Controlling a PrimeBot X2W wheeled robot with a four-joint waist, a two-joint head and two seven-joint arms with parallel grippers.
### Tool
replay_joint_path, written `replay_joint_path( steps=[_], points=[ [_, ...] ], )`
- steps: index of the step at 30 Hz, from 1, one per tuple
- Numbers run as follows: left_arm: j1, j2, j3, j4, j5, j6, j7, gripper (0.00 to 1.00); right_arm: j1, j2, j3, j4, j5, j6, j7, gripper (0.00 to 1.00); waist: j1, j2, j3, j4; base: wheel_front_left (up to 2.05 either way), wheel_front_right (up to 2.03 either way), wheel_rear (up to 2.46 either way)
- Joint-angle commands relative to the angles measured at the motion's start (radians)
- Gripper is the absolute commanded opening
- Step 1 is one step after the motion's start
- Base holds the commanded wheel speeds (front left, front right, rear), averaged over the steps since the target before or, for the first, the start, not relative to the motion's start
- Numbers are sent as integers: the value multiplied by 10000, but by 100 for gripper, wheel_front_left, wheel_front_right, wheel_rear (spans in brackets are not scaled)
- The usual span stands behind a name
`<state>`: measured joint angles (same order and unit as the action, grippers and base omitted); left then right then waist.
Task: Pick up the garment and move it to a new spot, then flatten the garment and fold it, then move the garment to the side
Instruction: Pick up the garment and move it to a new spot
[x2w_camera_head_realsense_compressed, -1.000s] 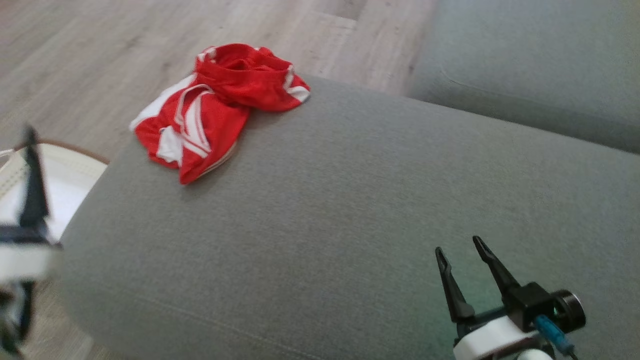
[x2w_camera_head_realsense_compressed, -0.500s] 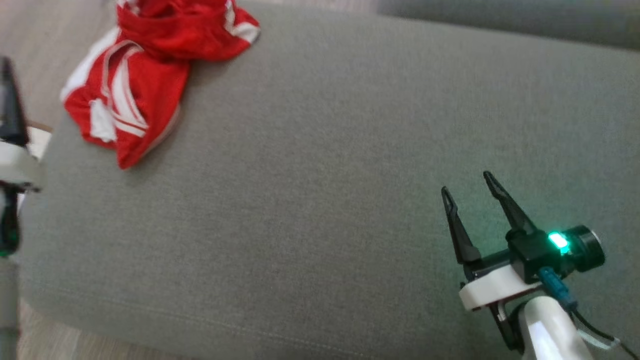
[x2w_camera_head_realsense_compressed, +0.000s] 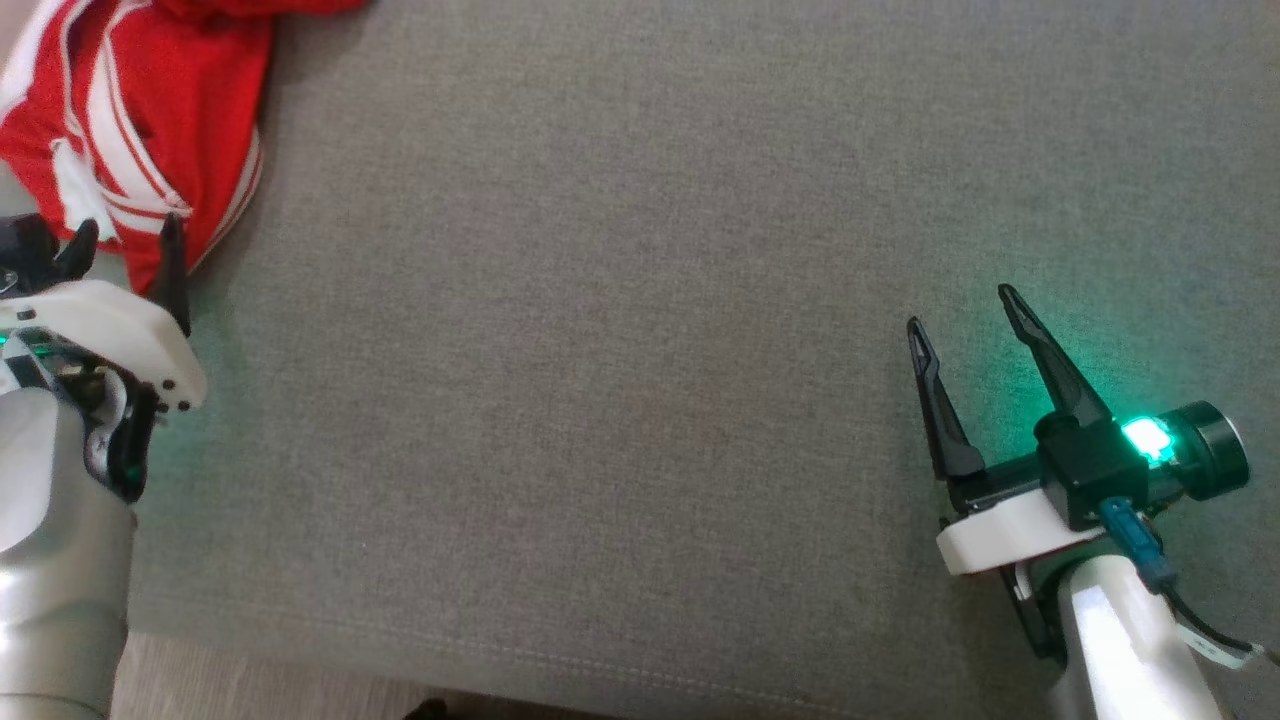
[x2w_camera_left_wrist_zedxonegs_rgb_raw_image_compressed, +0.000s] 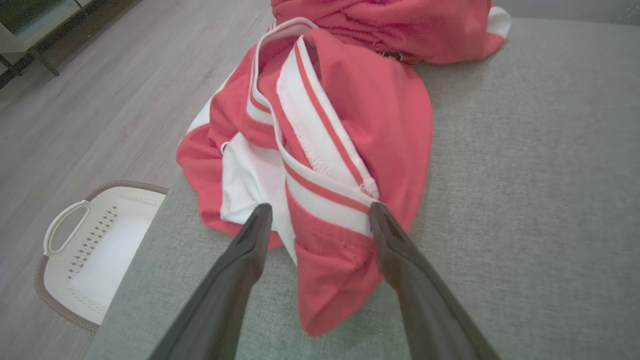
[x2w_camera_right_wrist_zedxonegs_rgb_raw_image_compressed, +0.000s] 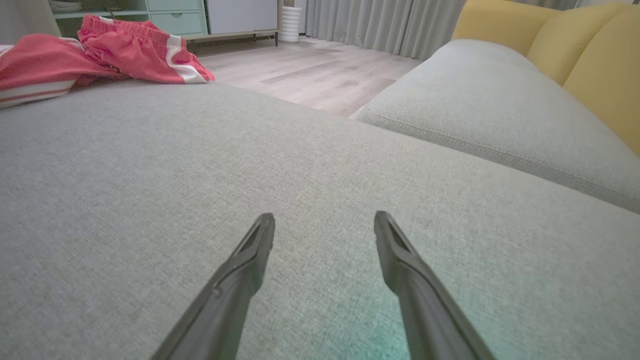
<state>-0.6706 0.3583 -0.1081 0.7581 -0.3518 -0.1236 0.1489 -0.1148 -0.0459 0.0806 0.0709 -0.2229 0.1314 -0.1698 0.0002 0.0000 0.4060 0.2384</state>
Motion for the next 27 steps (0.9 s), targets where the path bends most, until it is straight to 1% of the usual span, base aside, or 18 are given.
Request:
replay_joint_path(
  steps=[1, 4, 5, 7, 8, 9, 12, 19, 23, 27],
  points=[
    [-397, 511, 286, -49, -44, 19, -20, 100, -192, -43, 211, -380, -91, -7, 47, 100, -2, 0, 180, -65, 0, 0, 0],
    [-632, 485, 330, 574, -132, 70, -68, 100, -222, -45, 210, -446, -116, -7, 61, 100, -2, 0, 299, -111, 0, 0, 0],
    [-702, 483, 327, 734, -150, 66, -129, 69, -228, -45, 206, -454, -115, -7, 60, 100, -2, 0, 314, -123, 0, 0, 0],
    [-808, 477, 262, 981, -154, 48, -279, 20, -228, -45, 191, -449, -106, -7, 52, 100, -2, 0, 308, -144, 0, 0, 0],
    [-847, 460, 211, 1076, -162, 35, -356, 13, -220, -45, 176, -430, -94, -7, 37, 100, -2, 0, 276, -147, 0, 0, 0],
    [-883, 451, 156, 1147, -171, 19, -448, 0, -209, -45, 160, -397, -80, -7, 20, 100, -2, 0, 235, -150, 0, 0, 0],
    [-998, 506, 37, 1306, -194, -12, -771, 0, -199, -45, 139, -250, -16, -7, -46, 100, -2, 0, 35, -165, 0, 0, 0],
    [-1327, 980, -207, 1314, 17, -39, -1817, 0, -150, -44, 311, 242, 405, -7, -316, 100, -2, 0, -889, -288, 0, 0, 0],
    [-1595, 1308, -532, 981, 172, -55, -1998, 0, 1, -44, 297, 642, 774, -7, -502, 100, -2, 0, -1752, -426, 0, 0, 0],
    [-1839, 1537, -851, 493, 213, -64, -1878, 0, 199, -44, 263, 967, 1097, -7, -637, 100, -2, 0, -2530, -583, 0, 0, 0]
  ],
)
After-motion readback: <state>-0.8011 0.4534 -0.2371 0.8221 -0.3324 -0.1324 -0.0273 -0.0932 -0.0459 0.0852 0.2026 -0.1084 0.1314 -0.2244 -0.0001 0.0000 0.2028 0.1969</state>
